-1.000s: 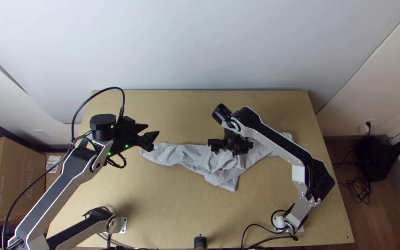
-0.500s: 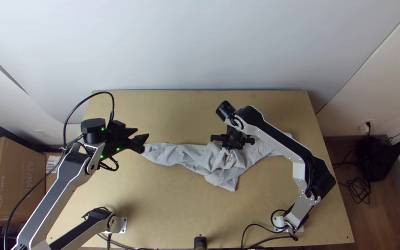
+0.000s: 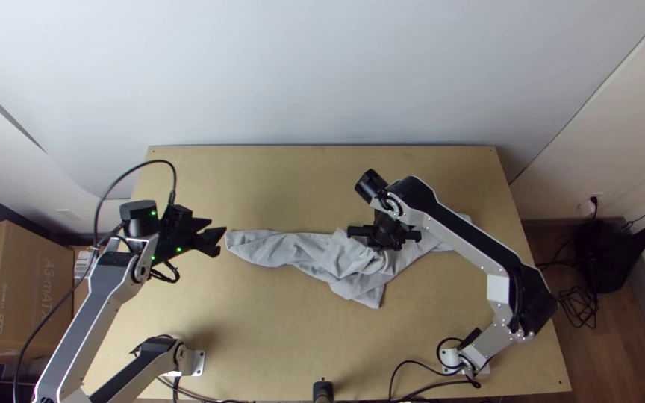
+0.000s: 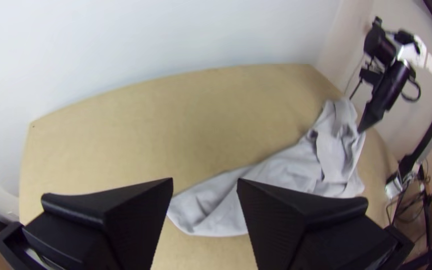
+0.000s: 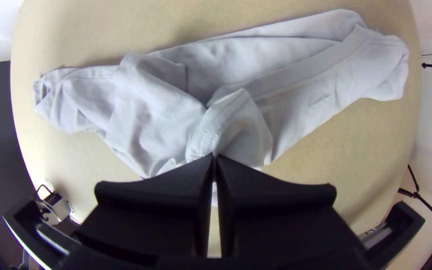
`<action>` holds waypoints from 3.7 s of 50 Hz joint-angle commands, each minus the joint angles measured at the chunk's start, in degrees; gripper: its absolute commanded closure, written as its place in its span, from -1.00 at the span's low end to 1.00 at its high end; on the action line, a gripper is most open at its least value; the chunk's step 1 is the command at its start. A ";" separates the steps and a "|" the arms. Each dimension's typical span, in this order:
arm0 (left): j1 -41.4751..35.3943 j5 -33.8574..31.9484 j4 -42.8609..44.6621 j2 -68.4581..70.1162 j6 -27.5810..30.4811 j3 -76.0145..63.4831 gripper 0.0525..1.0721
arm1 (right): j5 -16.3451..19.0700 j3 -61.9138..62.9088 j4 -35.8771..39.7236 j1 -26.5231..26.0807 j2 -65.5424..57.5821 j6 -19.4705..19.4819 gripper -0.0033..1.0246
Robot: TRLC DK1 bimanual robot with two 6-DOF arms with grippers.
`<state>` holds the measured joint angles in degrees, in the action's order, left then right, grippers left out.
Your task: Fold the t-shirt
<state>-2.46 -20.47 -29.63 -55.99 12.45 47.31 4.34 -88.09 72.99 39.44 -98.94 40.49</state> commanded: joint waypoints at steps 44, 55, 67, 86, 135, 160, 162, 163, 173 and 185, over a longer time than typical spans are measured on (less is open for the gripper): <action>3.16 2.45 0.80 -34.28 7.94 11.93 -0.38 | 0.06 15.32 2.59 -0.42 17.99 -2.87 0.95; 4.92 2.45 -4.83 -38.32 6.71 15.44 -0.38 | 0.06 14.79 2.42 -0.42 18.08 -2.87 0.95; 4.74 1.84 -7.46 -40.17 6.80 15.80 -0.17 | 0.06 14.44 2.24 -0.42 17.99 -3.05 0.95; 2.02 -0.01 -8.25 -41.75 6.01 13.77 0.24 | 0.06 14.27 2.16 -1.12 17.99 -3.14 0.95; 4.57 18.71 -6.06 -18.28 -14.64 41.02 0.95 | -0.21 -11.05 -22.72 -24.15 11.66 -20.28 0.95; 4.22 31.81 -7.73 -26.81 -11.48 76.00 0.95 | -0.21 -44.88 -31.33 -26.52 -0.21 -23.61 0.95; 4.13 32.77 -7.20 -25.49 -11.57 76.35 0.95 | -0.21 -43.92 -32.21 -26.43 2.17 -23.97 0.95; 4.13 32.86 -6.94 -24.61 -11.57 76.26 0.95 | -0.21 -43.30 -32.74 -26.43 3.57 -24.23 0.95; 4.04 33.83 -5.27 -12.57 -14.38 73.45 0.95 | -0.12 -34.43 -39.68 -23.71 21.68 -27.22 0.95; 3.95 33.65 2.82 10.11 -12.62 57.28 0.95 | -0.12 -25.28 -40.82 -17.91 40.84 -26.87 0.95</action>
<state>1.34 11.84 -29.28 -54.87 -0.62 108.99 5.21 -116.42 32.25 20.80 -63.90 14.04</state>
